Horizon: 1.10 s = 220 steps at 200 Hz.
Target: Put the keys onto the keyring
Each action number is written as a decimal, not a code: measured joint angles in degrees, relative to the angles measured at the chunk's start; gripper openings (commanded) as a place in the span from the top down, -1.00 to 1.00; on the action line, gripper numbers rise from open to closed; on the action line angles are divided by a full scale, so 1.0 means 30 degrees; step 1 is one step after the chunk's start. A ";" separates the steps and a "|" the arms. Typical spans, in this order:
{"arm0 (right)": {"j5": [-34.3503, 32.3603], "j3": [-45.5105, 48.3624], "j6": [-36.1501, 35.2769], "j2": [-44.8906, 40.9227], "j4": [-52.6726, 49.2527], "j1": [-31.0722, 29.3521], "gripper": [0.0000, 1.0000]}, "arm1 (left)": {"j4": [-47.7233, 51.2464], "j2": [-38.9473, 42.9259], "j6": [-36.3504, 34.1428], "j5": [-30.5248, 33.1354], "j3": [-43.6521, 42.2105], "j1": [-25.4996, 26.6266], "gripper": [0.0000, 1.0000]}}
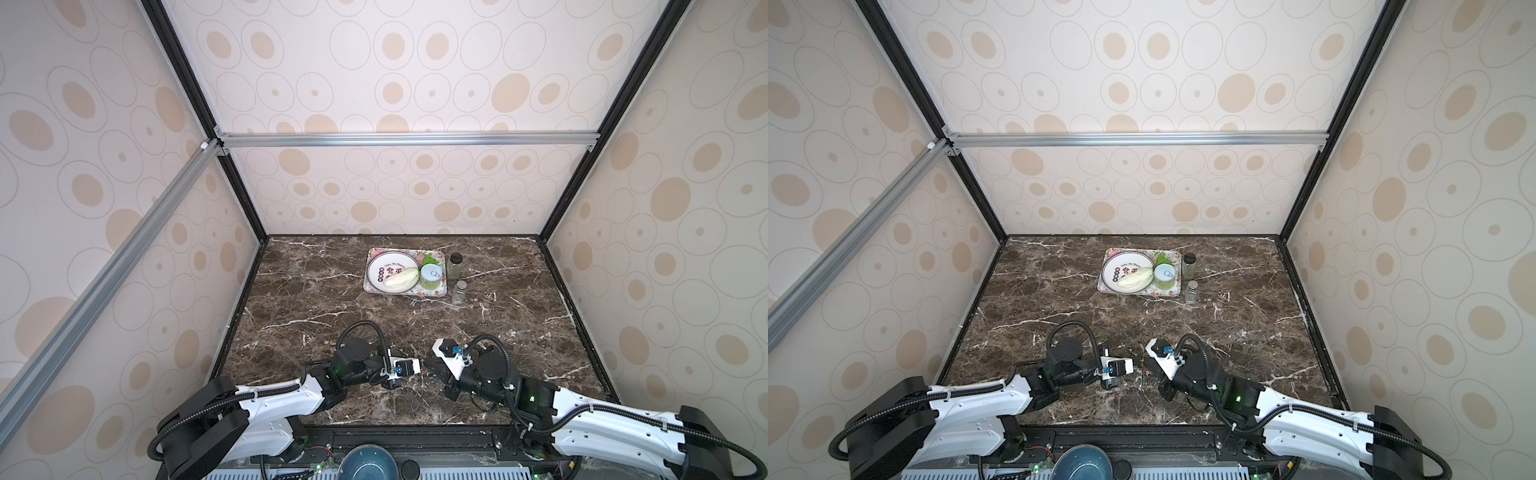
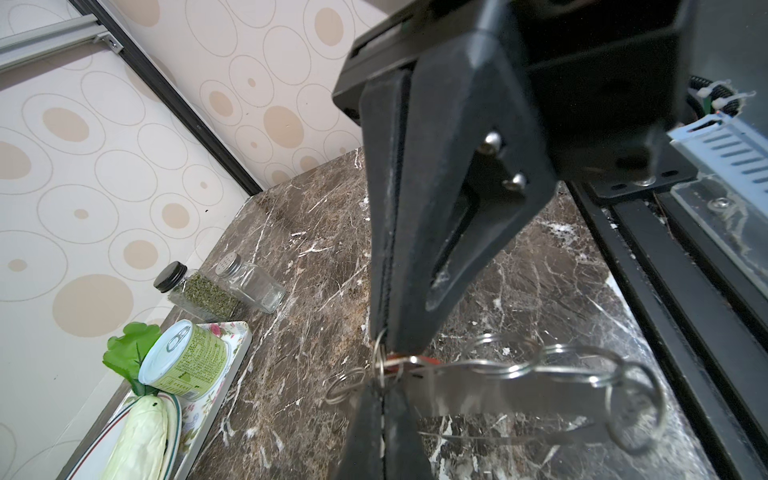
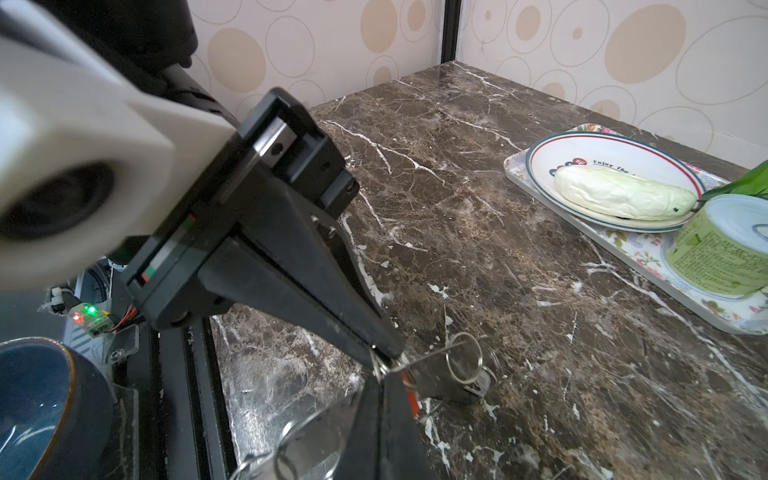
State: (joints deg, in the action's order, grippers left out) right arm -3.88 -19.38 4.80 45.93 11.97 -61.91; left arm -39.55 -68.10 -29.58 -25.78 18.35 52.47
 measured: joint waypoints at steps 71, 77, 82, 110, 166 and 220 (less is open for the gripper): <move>-0.0889 0.0022 0.0007 -0.0401 -0.0284 -0.0007 1.00 | -0.0015 0.0000 0.0007 0.0226 0.0000 -0.0007 1.00; -0.0925 0.0022 0.0007 -0.0401 -0.0284 -0.0007 1.00 | -0.0015 0.0000 0.0007 0.0226 0.0000 -0.0007 1.00; -0.0962 0.0022 0.0007 -0.0393 -0.0277 -0.0015 1.00 | -0.0015 0.0000 0.0007 0.0226 0.0000 -0.0007 1.00; -0.1122 0.0029 0.0007 -0.0321 -0.0255 -0.0036 1.00 | -0.0015 0.0000 0.0007 0.0233 0.0000 -0.0007 1.00; -0.1428 0.0291 -0.0124 0.0153 0.0444 -0.0044 1.00 | -0.0015 0.0000 0.0532 0.0146 0.0015 -0.0044 1.00; -0.2441 0.0481 -0.0270 0.0838 0.1282 -0.0080 1.00 | -0.0066 0.0000 0.0911 -0.0226 0.0299 -0.0117 1.00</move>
State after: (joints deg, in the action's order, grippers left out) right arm -11.20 -17.93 3.99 48.45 15.81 -62.15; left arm -39.75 -68.10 -26.85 -26.46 19.25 52.12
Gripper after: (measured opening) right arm 0.045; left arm 0.048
